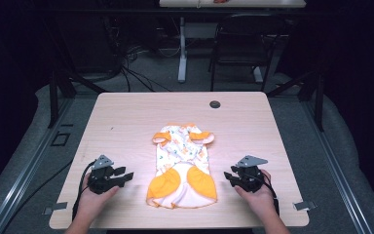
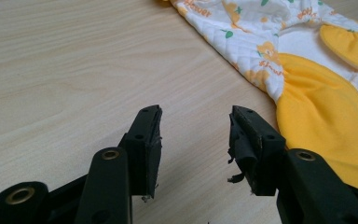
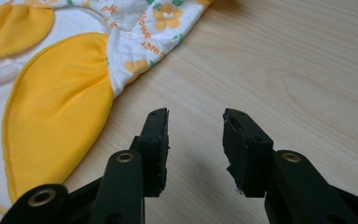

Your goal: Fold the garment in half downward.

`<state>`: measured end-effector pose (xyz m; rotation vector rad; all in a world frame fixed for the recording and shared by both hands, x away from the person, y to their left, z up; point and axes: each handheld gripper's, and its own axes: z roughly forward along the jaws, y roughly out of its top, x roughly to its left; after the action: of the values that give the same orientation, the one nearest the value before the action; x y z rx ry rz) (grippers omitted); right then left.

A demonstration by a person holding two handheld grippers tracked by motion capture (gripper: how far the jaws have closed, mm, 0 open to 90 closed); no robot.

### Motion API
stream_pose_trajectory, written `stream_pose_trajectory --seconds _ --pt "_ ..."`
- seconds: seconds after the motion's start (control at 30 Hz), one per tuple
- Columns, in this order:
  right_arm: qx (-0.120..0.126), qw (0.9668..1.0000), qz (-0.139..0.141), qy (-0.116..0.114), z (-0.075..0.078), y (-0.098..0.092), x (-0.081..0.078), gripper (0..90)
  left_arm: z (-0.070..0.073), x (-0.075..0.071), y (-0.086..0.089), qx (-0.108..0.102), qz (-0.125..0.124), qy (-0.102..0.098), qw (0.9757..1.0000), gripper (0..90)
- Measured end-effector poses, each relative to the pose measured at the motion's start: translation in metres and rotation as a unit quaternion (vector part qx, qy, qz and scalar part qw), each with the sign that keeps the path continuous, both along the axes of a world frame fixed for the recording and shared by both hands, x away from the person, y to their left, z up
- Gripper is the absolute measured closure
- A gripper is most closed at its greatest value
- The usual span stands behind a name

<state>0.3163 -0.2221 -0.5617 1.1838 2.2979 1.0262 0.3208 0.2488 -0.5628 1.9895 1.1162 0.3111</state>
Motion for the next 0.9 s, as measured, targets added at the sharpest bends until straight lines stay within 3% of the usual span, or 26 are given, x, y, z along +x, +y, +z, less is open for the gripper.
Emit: stream_pose_trajectory --seconds 0.33,0.43,0.53,0.77,0.9 --pt "0.007 0.9999 0.006 0.005 -0.001 0.002 0.002 61.6 -0.002 0.001 -0.009 -0.001 -0.015 0.013 0.9998 55.9" --pt "0.006 0.9999 0.011 0.005 -0.001 0.004 0.002 63.7 -0.003 0.000 -0.017 0.009 -0.027 0.012 0.9995 57.3" --pt "0.002 0.9996 0.029 0.003 0.002 0.014 0.000 68.2 -0.002 0.000 -0.024 0.009 -0.036 0.012 0.9992 60.0" --pt "0.008 0.9986 0.053 -0.001 0.004 0.031 0.000 68.5 0.001 0.001 -0.047 -0.004 -0.059 0.011 0.9982 64.2" --pt "0.016 0.9975 0.069 0.006 0.001 0.043 0.003 67.2 0.001 0.001 -0.060 0.010 -0.078 0.007 0.9968 64.5"
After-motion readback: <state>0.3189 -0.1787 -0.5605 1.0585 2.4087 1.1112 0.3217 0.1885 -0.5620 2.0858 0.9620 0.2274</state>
